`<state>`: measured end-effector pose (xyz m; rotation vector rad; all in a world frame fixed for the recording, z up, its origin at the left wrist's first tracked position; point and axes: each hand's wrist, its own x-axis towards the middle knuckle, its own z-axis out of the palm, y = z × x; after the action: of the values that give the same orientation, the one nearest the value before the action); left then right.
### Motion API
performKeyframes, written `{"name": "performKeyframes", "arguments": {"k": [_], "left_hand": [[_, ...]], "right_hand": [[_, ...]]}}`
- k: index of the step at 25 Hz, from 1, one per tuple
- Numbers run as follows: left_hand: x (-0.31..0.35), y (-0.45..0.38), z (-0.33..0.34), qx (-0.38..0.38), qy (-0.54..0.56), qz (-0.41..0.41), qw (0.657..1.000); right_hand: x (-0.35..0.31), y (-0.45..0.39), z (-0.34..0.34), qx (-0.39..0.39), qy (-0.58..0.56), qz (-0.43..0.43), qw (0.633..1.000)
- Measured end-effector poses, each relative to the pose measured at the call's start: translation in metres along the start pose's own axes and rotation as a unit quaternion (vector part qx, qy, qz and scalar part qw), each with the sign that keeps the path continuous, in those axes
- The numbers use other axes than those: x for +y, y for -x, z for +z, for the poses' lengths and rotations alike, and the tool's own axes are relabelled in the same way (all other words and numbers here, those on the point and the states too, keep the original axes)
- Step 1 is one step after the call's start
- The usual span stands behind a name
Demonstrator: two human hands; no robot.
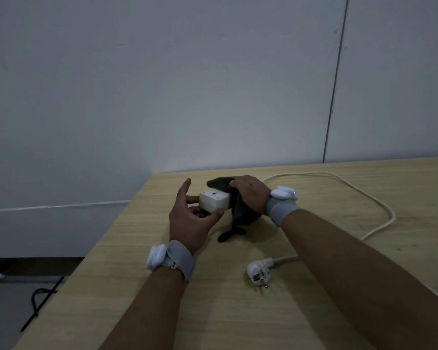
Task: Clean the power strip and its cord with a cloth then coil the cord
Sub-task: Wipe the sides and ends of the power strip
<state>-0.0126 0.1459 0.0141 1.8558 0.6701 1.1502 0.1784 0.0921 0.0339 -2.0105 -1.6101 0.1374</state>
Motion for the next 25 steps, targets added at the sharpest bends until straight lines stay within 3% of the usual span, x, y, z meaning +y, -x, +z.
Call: {"name": "performKeyframes", "arguments": {"k": [13, 25], "left_hand": [[0.007, 0.004, -0.004, -0.005, -0.018, 0.003, 1.0], [0.001, -0.001, -0.008, 0.004, -0.056, 0.008, 0.998]], "right_hand": [[0.075, -0.031, -0.02, -0.039, 0.091, 0.178, 0.979], [0.121, -0.025, -0.04, -0.015, 0.09, 0.27, 0.958]]}}
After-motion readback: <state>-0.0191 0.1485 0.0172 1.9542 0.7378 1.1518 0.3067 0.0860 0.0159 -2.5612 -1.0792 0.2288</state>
